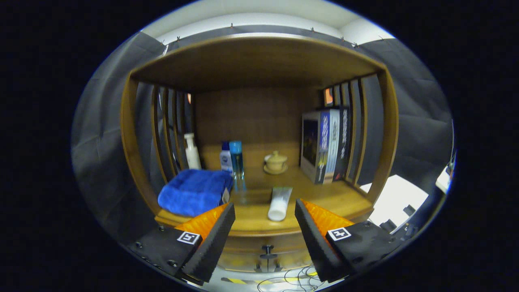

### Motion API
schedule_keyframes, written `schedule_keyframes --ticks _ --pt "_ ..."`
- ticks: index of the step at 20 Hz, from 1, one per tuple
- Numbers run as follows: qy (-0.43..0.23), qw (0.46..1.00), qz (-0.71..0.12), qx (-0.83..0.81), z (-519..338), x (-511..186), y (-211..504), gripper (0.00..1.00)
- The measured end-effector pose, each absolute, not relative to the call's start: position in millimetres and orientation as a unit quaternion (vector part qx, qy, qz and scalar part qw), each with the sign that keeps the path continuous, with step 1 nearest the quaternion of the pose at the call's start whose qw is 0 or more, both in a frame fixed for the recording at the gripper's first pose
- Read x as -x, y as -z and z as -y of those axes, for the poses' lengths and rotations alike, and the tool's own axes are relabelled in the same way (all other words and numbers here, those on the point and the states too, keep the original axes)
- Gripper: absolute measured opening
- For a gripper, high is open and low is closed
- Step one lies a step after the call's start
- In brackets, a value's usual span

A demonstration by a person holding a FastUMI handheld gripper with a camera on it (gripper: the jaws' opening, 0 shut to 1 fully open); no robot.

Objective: Pull open the drawer, take out the items inside it, and place them on the countertop above the cabinet.

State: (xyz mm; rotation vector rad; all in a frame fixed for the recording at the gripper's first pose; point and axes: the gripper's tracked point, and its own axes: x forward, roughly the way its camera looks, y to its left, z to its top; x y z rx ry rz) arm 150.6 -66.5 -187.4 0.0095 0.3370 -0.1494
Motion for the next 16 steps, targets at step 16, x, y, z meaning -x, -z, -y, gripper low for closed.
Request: schedule_keyframes --ticks 16 --pt "0.021 0.998 -0.062 -0.022 40 -106 70 0.98"
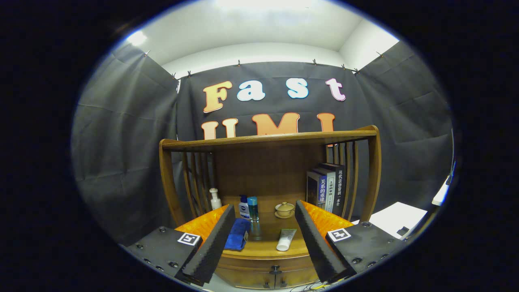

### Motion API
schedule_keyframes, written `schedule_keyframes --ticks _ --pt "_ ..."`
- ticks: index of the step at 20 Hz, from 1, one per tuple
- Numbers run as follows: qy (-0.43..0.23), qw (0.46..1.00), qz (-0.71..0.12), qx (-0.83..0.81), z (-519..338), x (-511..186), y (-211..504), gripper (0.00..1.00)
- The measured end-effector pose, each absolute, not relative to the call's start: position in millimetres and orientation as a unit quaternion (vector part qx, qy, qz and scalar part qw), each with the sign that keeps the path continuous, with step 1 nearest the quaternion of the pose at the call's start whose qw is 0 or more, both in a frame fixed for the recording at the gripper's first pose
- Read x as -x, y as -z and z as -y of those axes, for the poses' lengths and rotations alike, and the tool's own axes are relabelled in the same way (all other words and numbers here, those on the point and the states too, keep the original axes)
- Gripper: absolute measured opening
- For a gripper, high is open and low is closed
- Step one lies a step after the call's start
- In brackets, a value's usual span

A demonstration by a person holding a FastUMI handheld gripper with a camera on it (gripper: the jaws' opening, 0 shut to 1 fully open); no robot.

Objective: Pull open the drawer, take out the items inside it, and place them on the countertop above the cabinet.

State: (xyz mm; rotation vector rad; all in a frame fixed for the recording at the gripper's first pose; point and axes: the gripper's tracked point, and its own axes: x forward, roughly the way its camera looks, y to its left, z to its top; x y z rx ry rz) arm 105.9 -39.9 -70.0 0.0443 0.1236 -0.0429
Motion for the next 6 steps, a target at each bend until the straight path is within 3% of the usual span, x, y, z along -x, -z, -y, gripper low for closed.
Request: schedule_keyframes --ticks 6 --pt "0.015 0.997 -0.071 -0.026 34.0 -111.2 84.5 0.98"
